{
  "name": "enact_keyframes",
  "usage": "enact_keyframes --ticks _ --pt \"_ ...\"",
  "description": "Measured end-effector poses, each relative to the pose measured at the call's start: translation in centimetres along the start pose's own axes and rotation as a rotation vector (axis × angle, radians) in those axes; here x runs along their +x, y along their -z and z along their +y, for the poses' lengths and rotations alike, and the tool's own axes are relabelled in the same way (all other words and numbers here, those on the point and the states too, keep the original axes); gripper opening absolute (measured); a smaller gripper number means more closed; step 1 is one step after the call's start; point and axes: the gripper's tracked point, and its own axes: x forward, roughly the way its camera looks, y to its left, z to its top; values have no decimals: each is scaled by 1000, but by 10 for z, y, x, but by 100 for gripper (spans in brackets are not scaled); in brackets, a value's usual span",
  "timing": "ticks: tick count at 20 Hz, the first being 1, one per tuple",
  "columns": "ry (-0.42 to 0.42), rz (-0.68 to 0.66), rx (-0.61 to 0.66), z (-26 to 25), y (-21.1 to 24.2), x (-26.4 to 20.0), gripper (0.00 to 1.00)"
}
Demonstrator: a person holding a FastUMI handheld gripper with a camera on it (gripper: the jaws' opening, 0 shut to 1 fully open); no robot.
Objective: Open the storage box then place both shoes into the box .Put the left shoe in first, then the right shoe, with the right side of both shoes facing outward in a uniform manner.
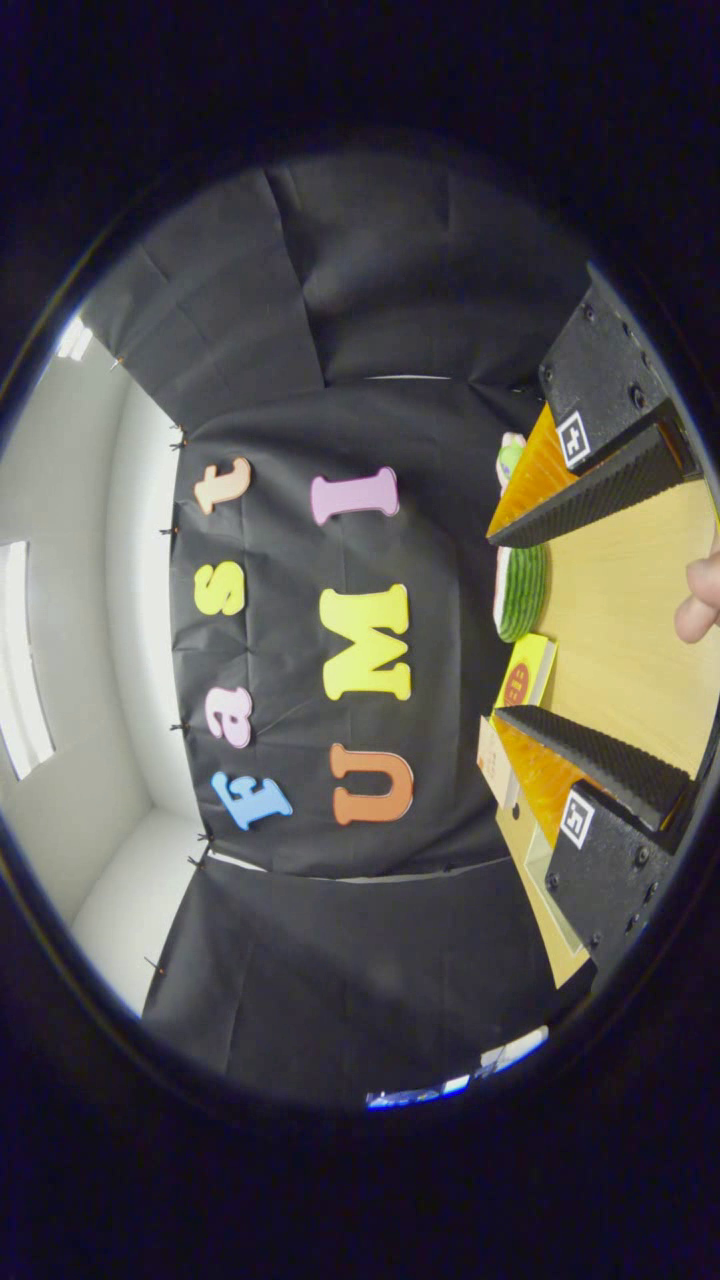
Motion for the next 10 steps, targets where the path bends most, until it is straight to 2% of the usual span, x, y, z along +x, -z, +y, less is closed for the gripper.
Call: enact_keyframes --ticks 6,10 --pt "12 -10 22 10 -11 -4 100" --pt "-20 19 6 30 -8 -4 100"
